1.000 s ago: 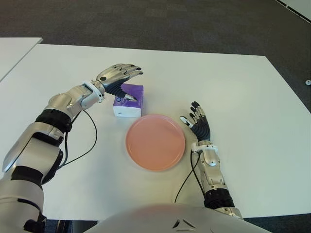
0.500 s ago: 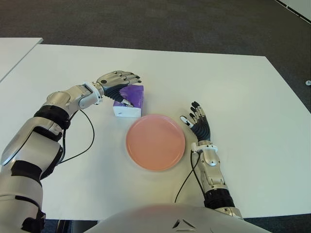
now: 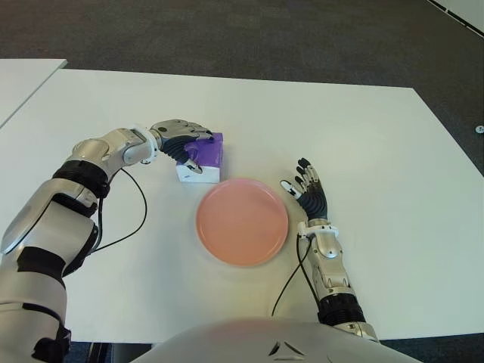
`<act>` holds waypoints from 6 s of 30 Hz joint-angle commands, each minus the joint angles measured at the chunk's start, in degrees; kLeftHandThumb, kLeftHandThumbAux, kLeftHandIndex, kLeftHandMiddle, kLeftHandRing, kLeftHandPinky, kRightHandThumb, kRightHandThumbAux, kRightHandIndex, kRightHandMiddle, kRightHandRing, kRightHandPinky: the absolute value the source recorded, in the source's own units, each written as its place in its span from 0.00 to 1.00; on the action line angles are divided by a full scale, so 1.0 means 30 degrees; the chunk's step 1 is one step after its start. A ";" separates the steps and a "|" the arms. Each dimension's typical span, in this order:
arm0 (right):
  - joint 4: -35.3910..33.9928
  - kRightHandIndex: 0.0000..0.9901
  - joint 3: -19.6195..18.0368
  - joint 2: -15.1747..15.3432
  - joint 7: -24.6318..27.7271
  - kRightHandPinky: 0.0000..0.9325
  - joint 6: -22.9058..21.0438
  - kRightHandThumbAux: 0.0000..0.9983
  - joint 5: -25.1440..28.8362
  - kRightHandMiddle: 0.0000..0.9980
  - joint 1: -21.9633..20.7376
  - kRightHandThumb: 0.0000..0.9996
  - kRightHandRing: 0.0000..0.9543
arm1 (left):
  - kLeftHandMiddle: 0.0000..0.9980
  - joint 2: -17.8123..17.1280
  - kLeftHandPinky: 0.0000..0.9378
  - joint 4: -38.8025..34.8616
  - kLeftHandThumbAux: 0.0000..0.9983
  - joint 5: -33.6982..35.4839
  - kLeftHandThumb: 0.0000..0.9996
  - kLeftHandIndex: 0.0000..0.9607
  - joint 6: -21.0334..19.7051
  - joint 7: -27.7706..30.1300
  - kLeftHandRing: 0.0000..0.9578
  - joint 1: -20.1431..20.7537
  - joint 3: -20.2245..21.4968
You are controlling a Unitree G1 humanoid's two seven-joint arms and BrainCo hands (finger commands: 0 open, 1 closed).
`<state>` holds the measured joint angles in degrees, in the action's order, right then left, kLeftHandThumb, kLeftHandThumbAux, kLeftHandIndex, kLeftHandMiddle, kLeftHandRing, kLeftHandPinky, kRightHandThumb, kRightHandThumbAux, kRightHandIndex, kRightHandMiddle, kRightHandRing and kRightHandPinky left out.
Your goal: Put the tissue paper into the plate.
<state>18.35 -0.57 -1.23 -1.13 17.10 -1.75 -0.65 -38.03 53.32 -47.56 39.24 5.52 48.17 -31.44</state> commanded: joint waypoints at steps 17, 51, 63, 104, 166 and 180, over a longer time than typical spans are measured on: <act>0.0725 0.00 0.0044 0.0086 0.0159 0.00 -0.1078 0.66 0.0112 0.00 0.0511 0.00 0.00 | 0.00 -0.0434 0.00 -0.0575 0.35 0.0161 0.04 0.00 -0.0749 0.1098 0.00 -0.0185 0.0104; -0.0095 0.00 0.0109 0.0180 0.0693 0.00 -0.1319 0.64 0.0245 0.00 0.1304 0.00 0.00 | 0.00 0.0446 0.00 0.0555 0.31 -0.1097 0.04 0.00 -0.0280 -0.1384 0.00 -0.1059 -0.1893; -0.0264 0.00 0.0075 0.0205 0.0633 0.00 -0.1513 0.65 0.0199 0.00 0.1523 0.00 0.00 | 0.00 0.1086 0.00 0.1122 0.30 -0.1224 0.03 0.00 -0.0259 -0.2095 0.00 -0.1286 -0.2577; -0.1181 0.00 -0.0098 0.0260 0.0734 0.00 -0.1723 0.65 0.0525 0.00 0.2737 0.02 0.00 | 0.00 0.2633 0.00 0.3361 0.30 -0.3123 0.00 0.00 -0.2001 -0.7492 0.00 -0.3675 -0.6139; 0.0650 0.00 -0.1026 0.0958 0.1717 0.00 -0.0709 0.70 0.1243 0.00 0.2128 0.01 0.00 | 0.00 0.3852 0.00 0.6191 0.58 -0.7323 0.17 0.00 -0.8309 -1.5721 0.00 -0.1908 -1.0964; 0.0142 0.00 -0.1019 0.1077 0.1870 0.00 -0.0772 0.71 0.1318 0.00 0.2380 0.00 0.00 | 0.31 0.5114 0.39 0.6773 0.64 -0.5383 0.38 0.24 -0.8095 -1.6734 0.32 -0.2302 -0.9605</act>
<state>16.39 -3.34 1.88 4.48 17.58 1.82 3.75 -26.23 71.58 -62.05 14.12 -45.85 47.32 -58.70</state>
